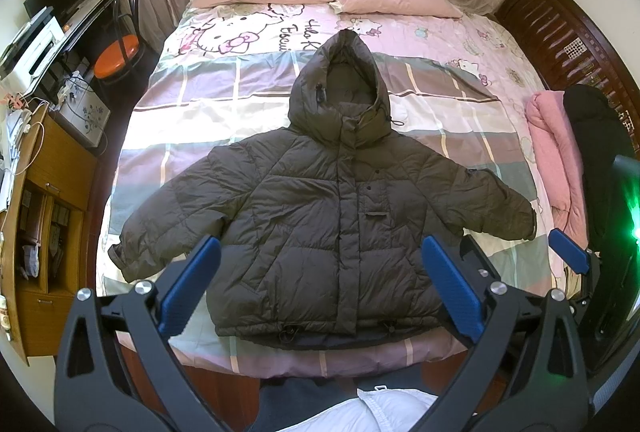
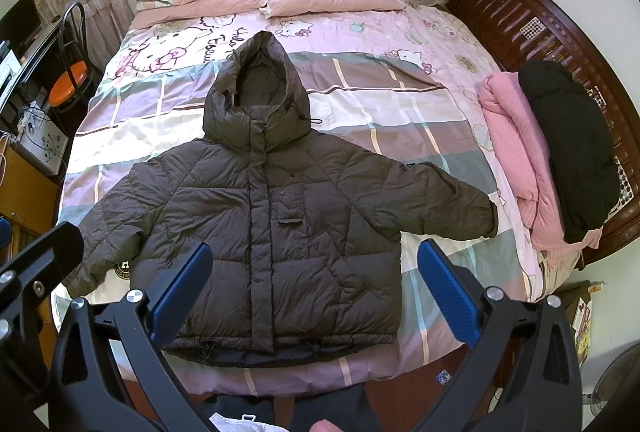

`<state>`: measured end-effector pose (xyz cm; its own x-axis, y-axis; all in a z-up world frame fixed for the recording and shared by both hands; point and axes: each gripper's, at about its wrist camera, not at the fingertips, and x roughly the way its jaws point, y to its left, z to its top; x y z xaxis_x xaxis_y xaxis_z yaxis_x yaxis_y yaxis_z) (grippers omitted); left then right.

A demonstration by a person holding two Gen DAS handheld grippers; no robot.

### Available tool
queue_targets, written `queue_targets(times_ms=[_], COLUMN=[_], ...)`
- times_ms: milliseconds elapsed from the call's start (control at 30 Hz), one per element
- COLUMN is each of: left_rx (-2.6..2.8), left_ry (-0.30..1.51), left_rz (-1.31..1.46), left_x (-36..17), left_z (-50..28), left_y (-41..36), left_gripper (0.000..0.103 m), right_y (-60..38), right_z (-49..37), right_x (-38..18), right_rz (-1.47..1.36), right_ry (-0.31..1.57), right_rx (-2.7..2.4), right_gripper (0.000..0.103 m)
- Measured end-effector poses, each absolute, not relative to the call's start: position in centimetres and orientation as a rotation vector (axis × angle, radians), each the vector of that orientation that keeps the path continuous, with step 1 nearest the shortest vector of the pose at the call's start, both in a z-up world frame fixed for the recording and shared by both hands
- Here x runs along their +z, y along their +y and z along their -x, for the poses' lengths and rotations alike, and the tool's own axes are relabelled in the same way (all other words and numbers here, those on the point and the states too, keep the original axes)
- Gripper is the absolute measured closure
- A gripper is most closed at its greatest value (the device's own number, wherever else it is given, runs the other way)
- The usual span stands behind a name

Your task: Fold large clothes

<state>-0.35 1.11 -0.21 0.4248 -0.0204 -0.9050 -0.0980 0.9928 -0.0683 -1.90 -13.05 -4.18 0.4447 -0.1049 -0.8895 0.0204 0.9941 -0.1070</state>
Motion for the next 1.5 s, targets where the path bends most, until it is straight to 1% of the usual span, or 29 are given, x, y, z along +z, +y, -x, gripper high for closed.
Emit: queue_targets(times_ms=[1233, 1367, 1500], left_rx=[0.049, 0.052, 0.064], left_ry=[1.141, 1.151, 1.198], left_rz=[0.112, 0.106, 0.111], left_x=[-0.3, -1.8, -4.2], left_z=[0.2, 1.6, 1.9], left_y=[1.0, 1.5, 2.0], left_gripper=[0.002, 0.002, 0.002], right_y=[-12.9, -13.2, -15.7], right_z=[1.9, 2.5, 2.0], right_x=[-4.2, -4.9, -6.9], right_rz=[0.083, 0.070, 0.038], right_ry=[1.115, 1.115, 1.154], right_rx=[-0.075, -0.088, -0.114], right_gripper=[0.001, 0.001, 0.001])
